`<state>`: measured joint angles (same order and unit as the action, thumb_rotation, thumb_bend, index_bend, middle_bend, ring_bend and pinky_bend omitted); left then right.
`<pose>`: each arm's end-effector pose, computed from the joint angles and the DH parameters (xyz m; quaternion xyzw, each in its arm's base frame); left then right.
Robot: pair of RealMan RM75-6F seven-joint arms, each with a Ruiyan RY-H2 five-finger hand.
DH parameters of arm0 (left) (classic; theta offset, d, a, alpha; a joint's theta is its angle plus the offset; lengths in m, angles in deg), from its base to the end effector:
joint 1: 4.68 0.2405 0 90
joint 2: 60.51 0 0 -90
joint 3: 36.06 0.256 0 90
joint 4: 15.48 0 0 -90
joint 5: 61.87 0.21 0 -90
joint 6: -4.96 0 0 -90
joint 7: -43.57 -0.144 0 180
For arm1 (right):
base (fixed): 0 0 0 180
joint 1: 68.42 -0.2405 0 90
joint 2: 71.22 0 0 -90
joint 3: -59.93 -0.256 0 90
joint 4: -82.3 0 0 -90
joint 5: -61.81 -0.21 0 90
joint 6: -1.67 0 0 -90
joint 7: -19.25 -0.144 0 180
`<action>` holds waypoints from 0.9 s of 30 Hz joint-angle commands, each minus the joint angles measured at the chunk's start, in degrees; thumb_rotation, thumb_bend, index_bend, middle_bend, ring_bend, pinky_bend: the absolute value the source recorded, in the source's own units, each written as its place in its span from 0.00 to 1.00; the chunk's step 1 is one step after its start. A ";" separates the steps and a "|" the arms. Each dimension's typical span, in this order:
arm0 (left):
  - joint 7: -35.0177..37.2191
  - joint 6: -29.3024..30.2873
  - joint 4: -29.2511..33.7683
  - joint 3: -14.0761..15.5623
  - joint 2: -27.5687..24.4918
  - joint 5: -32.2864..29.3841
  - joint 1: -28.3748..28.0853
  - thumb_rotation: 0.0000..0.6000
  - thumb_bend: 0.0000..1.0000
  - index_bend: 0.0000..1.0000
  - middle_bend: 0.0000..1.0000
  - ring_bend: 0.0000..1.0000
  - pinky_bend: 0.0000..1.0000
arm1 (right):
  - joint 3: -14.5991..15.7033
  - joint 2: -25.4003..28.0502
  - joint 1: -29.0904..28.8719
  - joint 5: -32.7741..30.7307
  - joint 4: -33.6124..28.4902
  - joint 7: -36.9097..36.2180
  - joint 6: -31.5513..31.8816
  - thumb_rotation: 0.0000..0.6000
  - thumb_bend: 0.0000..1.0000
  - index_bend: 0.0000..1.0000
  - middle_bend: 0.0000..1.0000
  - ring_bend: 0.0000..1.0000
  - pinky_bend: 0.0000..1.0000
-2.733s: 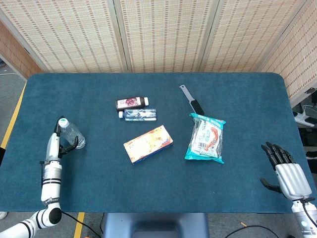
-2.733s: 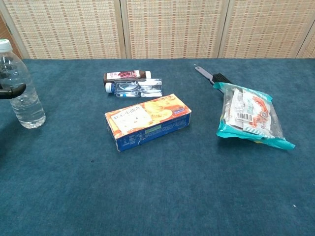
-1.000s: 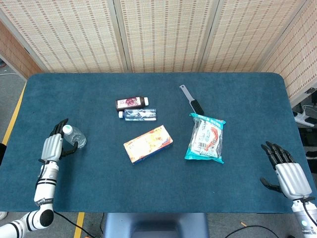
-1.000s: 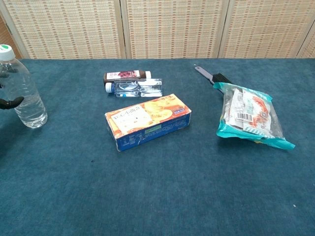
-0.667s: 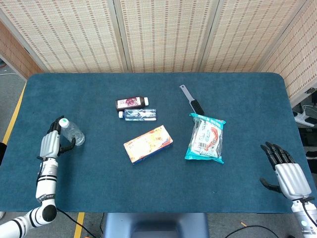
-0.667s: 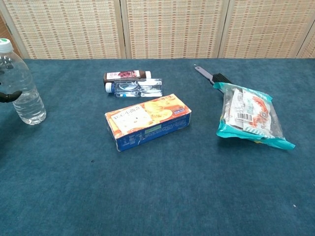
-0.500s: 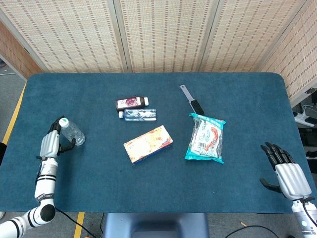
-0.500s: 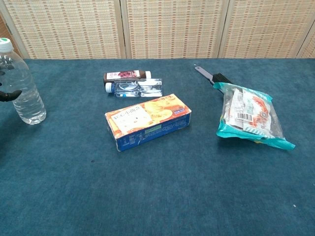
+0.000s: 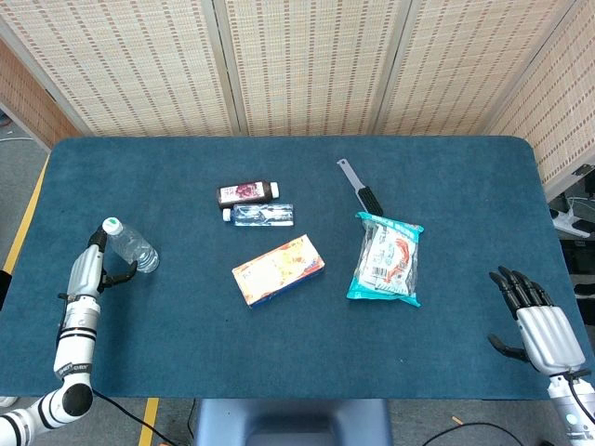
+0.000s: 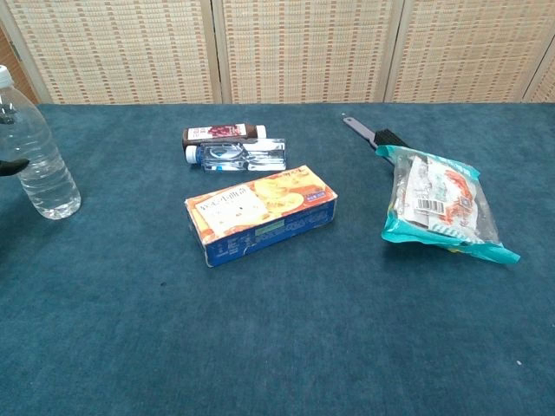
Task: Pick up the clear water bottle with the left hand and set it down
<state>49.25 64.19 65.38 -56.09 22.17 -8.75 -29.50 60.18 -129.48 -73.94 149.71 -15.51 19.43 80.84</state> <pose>-0.2846 0.3353 0.0718 -0.4358 -0.5940 -0.4443 0.5097 -0.3040 -0.1703 0.1601 0.6370 -0.4178 0.3462 0.5475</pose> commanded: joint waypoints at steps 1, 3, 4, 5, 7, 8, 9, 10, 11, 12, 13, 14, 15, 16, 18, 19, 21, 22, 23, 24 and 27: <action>0.70 -0.35 0.64 0.34 -0.95 0.19 0.48 1.00 0.34 0.00 0.00 0.00 0.14 | -0.05 0.07 -0.01 -0.04 -0.04 -0.15 0.03 1.00 0.14 0.00 0.00 0.00 0.13; 1.30 -0.98 0.87 0.58 -1.74 0.23 0.70 1.00 0.34 0.00 0.00 0.00 0.14 | -0.17 -0.03 -0.04 -0.14 0.08 -0.13 0.07 1.00 0.14 0.00 0.00 0.00 0.13; 1.44 -1.15 0.90 0.71 -2.00 0.25 0.80 1.00 0.34 0.00 0.00 0.00 0.14 | -0.18 -0.05 -0.06 -0.20 0.09 -0.10 0.02 1.00 0.14 0.00 0.00 0.00 0.13; 1.51 -1.28 0.79 0.93 -2.27 0.35 0.89 1.00 0.34 0.00 0.00 0.00 0.14 | -0.16 -0.06 -0.09 -0.29 0.08 -0.04 -0.11 1.00 0.14 0.00 0.00 0.00 0.13; 1.10 -1.36 0.17 1.47 -2.43 0.44 0.99 1.00 0.34 0.00 0.00 0.00 0.14 | -0.14 -0.04 -0.14 -0.33 0.04 0.06 -0.25 1.00 0.14 0.00 0.00 0.00 0.13; 0.54 -1.17 -0.53 1.87 -2.31 0.41 1.05 1.00 0.34 0.00 0.00 0.00 0.14 | -0.10 -0.05 -0.15 -0.27 0.03 0.08 -0.27 1.00 0.14 0.00 0.00 0.00 0.13; 0.03 -0.82 -1.25 2.19 -2.06 0.50 1.09 1.00 0.33 0.00 0.00 0.00 0.14 | -0.08 -0.05 -0.15 -0.21 0.04 0.07 -0.26 1.00 0.14 0.00 0.00 0.00 0.13; -0.92 -0.22 -2.52 2.70 -1.61 0.66 1.14 1.00 0.33 0.00 0.00 0.00 0.14 | -0.06 -0.04 -0.14 -0.14 0.05 0.00 -0.23 1.00 0.14 0.00 0.00 0.00 0.13; -1.58 0.28 -3.45 3.08 -1.19 0.81 1.21 1.00 0.33 0.00 0.00 0.00 0.14 | -0.05 -0.04 -0.14 -0.10 0.08 -0.05 -0.20 1.00 0.14 0.00 0.00 0.00 0.13; -2.19 0.86 -4.40 3.41 -0.76 1.05 1.27 1.00 0.33 0.00 0.00 0.00 0.14 | -0.07 -0.05 -0.16 -0.09 0.12 -0.11 -0.19 1.00 0.14 0.00 0.00 0.00 0.13; -2.83 1.50 -5.50 3.74 -0.25 1.40 1.30 1.00 0.33 0.00 0.00 0.00 0.14 | -0.09 -0.07 -0.18 -0.11 0.17 -0.14 -0.23 1.00 0.14 0.00 0.00 0.00 0.13; -3.13 1.89 -6.23 3.98 0.06 1.76 1.32 1.00 0.33 0.00 0.00 0.00 0.14 | -0.09 -0.08 -0.20 -0.11 0.20 -0.16 -0.26 1.00 0.14 0.00 0.00 0.00 0.13; -3.14 2.02 -6.49 4.03 0.22 1.89 1.33 1.00 0.33 0.00 0.00 0.00 0.14 | -0.09 -0.08 -0.21 -0.12 0.21 -0.17 -0.27 1.00 0.14 0.00 0.00 0.00 0.13; -3.23 2.27 -7.03 4.15 0.48 2.14 1.34 1.00 0.33 0.00 0.00 0.00 0.14 | -0.08 -0.09 -0.22 -0.11 0.22 -0.18 -0.31 1.00 0.14 0.00 0.00 0.00 0.13; -4.22 2.96 -8.72 4.65 1.09 2.63 1.37 1.00 0.34 0.00 0.00 0.00 0.14 | -0.05 -0.08 -0.25 -0.10 0.24 -0.19 -0.38 1.00 0.14 0.00 0.00 0.00 0.13; -5.57 3.52 -10.47 5.30 1.54 3.17 1.34 1.00 0.35 0.00 0.00 0.00 0.14 | -0.02 -0.08 -0.27 -0.09 0.25 -0.17 -0.45 1.00 0.14 0.00 0.00 0.00 0.13; -10.57 5.52 -16.19 8.04 2.58 6.00 1.32 1.00 0.36 0.00 0.00 0.00 0.13 | 0.03 -0.07 -0.26 -0.09 0.24 -0.11 -0.47 1.00 0.14 0.00 0.00 0.00 0.13; -11.69 6.14 -17.73 8.66 3.01 6.71 1.42 1.00 0.36 0.00 0.00 0.00 0.13 | 0.01 -0.08 -0.24 -0.09 0.25 -0.09 -0.42 1.00 0.14 0.00 0.00 0.00 0.13; -12.68 6.69 -19.44 9.54 3.33 7.83 1.59 1.00 0.37 0.00 0.00 0.00 0.13 | 0.00 -0.12 -0.22 -0.12 0.28 -0.02 -0.38 1.00 0.14 0.00 0.00 0.00 0.13; -13.21 7.24 -20.58 10.25 3.44 8.79 1.85 1.00 0.37 0.00 0.00 0.00 0.13 | 0.01 -0.14 -0.22 -0.14 0.28 0.05 -0.40 1.00 0.14 0.00 0.00 0.00 0.13; -12.87 9.55 -23.01 12.11 3.70 12.21 2.93 1.00 0.37 0.02 0.00 0.00 0.13 | 0.07 -0.22 -0.21 -0.21 0.24 0.41 -0.50 1.00 0.14 0.00 0.00 0.00 0.13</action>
<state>37.60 71.44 44.82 -46.26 25.06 0.49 -27.48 60.24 -129.69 -74.15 149.51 -15.26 19.82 80.35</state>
